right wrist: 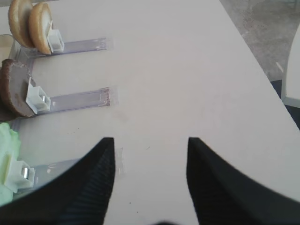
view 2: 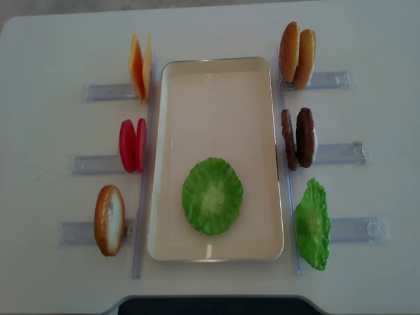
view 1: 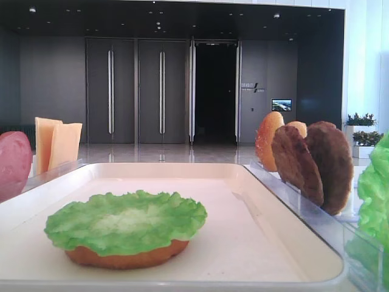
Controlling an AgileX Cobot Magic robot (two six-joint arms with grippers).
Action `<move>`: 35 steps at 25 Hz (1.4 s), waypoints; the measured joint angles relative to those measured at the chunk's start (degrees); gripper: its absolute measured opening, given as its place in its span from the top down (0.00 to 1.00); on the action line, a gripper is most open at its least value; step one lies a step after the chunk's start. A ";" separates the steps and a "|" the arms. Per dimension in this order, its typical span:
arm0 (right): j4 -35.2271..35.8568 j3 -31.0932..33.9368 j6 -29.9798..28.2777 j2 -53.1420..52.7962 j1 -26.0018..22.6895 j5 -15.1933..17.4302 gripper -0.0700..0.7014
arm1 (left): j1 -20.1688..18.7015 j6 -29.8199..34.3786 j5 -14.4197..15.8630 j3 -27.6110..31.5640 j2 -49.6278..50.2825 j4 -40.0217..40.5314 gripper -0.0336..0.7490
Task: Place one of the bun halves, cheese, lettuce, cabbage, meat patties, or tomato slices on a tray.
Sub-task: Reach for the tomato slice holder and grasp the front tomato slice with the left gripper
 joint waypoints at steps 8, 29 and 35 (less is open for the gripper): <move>0.00 0.00 0.05 0.00 0.00 0.00 0.43 | 0.00 -4.58 -0.05 -6.72 14.46 0.13 0.54; 0.00 0.00 0.00 0.00 0.00 0.00 0.43 | 0.00 -5.36 -6.19 -28.87 72.06 -3.72 0.54; 0.00 0.00 0.00 0.00 0.00 0.00 0.43 | 0.00 -5.36 -6.44 -35.47 81.22 -3.94 0.54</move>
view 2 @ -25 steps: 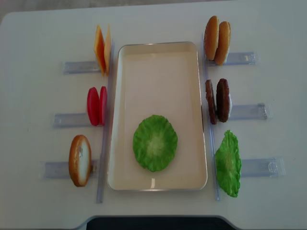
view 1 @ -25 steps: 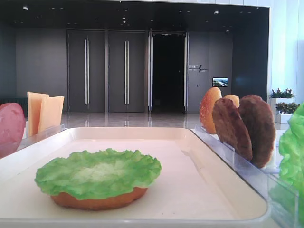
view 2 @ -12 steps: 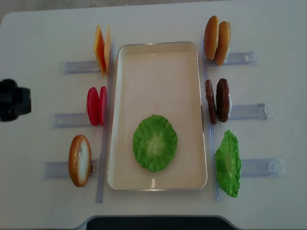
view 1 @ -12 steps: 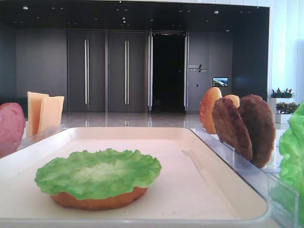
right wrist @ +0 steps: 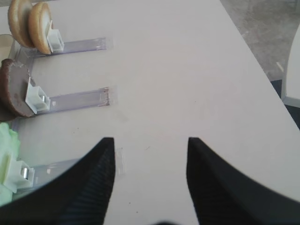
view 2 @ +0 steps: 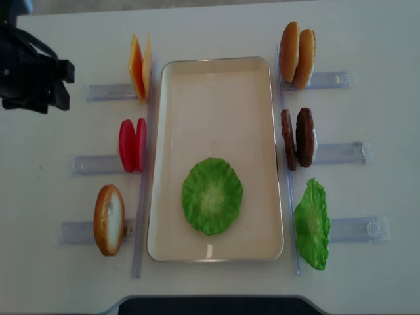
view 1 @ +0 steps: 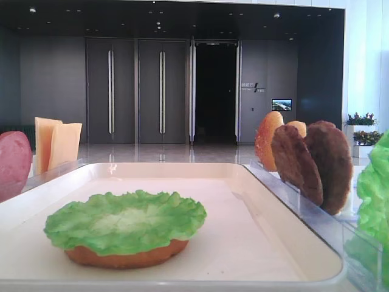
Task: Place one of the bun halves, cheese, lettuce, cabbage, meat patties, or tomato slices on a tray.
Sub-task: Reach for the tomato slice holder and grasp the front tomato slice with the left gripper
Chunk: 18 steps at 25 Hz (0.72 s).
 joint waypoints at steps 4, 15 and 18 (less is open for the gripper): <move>0.00 0.00 0.00 0.00 0.00 0.00 0.43 | 0.00 0.19 -0.06 -3.49 4.56 -0.89 0.54; 0.00 0.00 0.00 0.00 0.00 0.00 0.43 | -4.92 0.11 -0.86 -5.44 7.38 -0.85 0.51; 0.00 0.00 0.00 0.00 0.00 0.00 0.43 | -10.54 -2.89 -1.53 -5.44 7.38 -0.85 0.45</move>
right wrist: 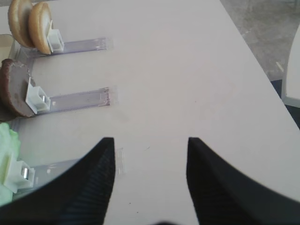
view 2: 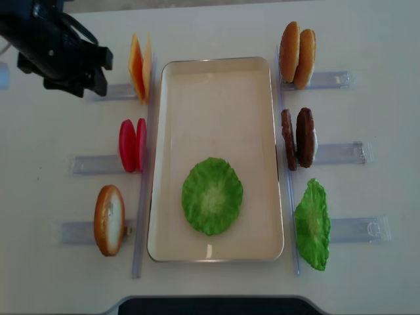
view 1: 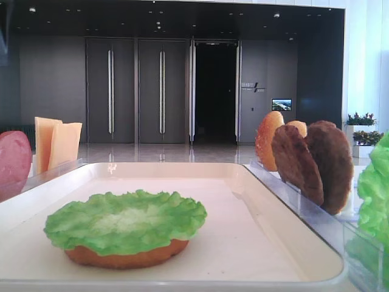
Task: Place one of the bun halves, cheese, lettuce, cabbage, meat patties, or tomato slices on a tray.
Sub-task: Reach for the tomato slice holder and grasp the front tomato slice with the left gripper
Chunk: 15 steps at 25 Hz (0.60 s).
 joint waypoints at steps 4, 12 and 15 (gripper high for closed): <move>0.00 0.00 0.00 0.00 0.00 0.00 0.43 | -5.97 -4.17 -0.18 0.00 0.11 0.27 0.43; 0.00 0.00 0.00 0.00 0.00 0.00 0.43 | -9.42 -7.77 0.11 0.00 0.11 0.66 0.43; 0.00 0.00 0.00 0.00 0.00 0.00 0.43 | -9.42 -7.88 0.38 0.00 0.18 1.06 0.43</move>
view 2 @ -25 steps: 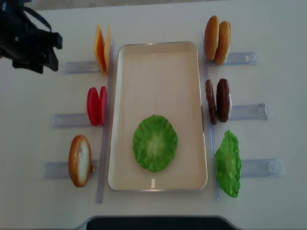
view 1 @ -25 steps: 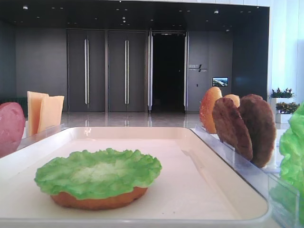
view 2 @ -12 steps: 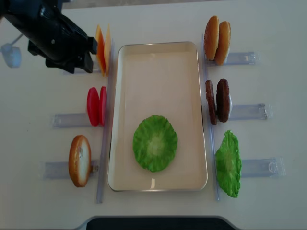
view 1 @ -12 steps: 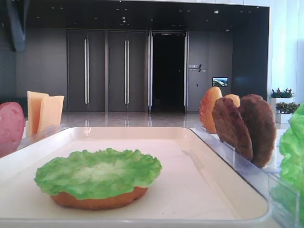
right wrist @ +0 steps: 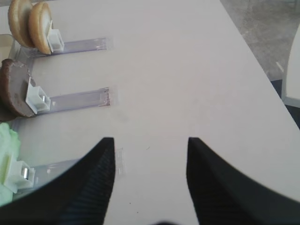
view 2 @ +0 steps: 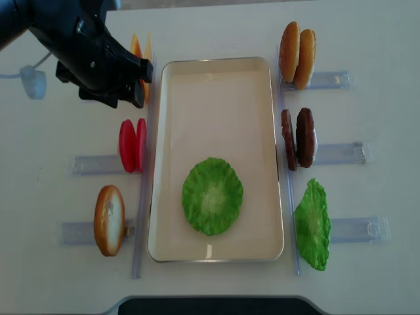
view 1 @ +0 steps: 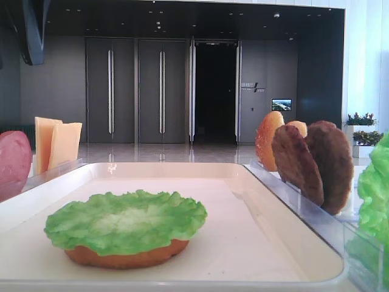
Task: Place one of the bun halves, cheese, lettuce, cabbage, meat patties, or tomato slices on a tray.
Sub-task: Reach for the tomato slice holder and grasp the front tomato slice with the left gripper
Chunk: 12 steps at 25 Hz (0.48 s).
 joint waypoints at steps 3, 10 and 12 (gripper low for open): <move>0.00 0.00 0.00 0.00 0.00 0.00 0.43 | 0.00 0.00 0.10 0.00 0.91 -0.07 0.43; 0.00 0.00 0.00 0.00 0.00 0.00 0.43 | 0.00 0.00 0.16 0.00 5.89 -0.19 0.43; 0.00 0.00 0.00 0.00 0.00 0.00 0.43 | 0.00 0.13 0.16 0.00 7.08 -0.43 0.43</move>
